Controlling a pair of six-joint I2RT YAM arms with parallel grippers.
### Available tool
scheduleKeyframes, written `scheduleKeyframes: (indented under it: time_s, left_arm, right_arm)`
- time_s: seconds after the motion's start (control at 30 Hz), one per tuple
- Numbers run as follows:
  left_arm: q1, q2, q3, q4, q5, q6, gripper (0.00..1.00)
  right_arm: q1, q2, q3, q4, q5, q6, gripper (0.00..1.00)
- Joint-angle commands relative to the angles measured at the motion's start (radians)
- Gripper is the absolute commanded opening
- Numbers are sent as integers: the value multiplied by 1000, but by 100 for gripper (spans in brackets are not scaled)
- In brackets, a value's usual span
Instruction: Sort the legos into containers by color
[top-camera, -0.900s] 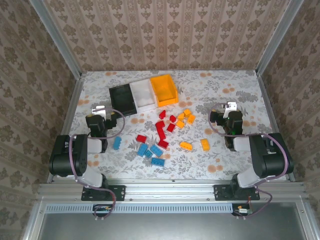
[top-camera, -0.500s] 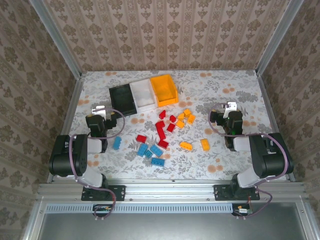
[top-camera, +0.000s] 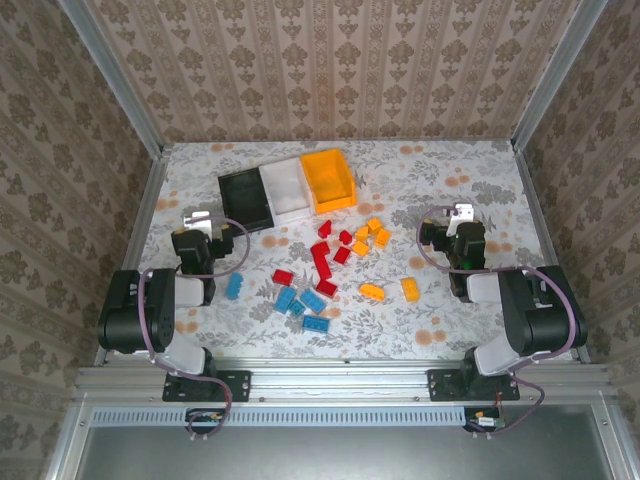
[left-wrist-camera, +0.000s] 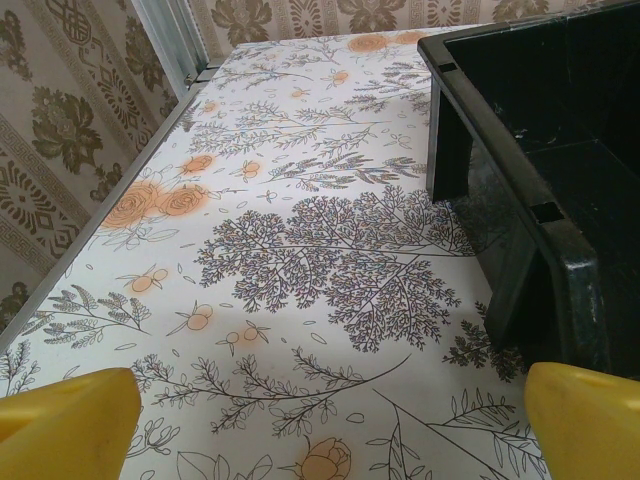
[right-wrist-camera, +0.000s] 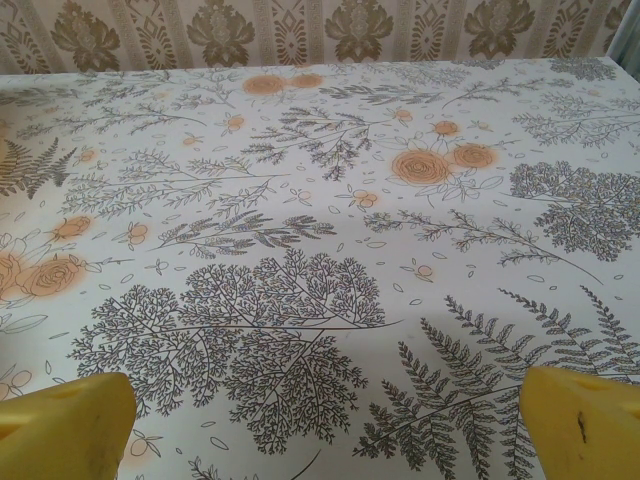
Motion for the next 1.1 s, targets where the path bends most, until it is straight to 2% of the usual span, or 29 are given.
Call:
scheduleKeyframes:
  time_s: [0.0, 0.7, 0.77, 0.83, 0.93, 1.07]
  left_arm:
    - [-2, -2, 20, 2, -8, -5, 100]
    - [-2, -12, 22, -7, -19, -3, 100]
    - [-3, -67, 49, -105, -33, -13, 100]
    - [-2, -131, 84, -222, -55, -22, 100]
    - [-5, -220, 99, -307, -83, -28, 100]
    - [-7, -360, 164, -515, -149, -168, 100]
  right_arm:
    - [1, 8, 13, -3, -10, -11, 100]
    - [1, 5, 10, 3, -10, -11, 100]
    - [4, -16, 14, -19, -4, -13, 100]
    - [3, -72, 41, -110, 7, -10, 100]
    - [3, -125, 93, -257, 59, 9, 100]
    - [1, -234, 169, -440, 100, 90, 100]
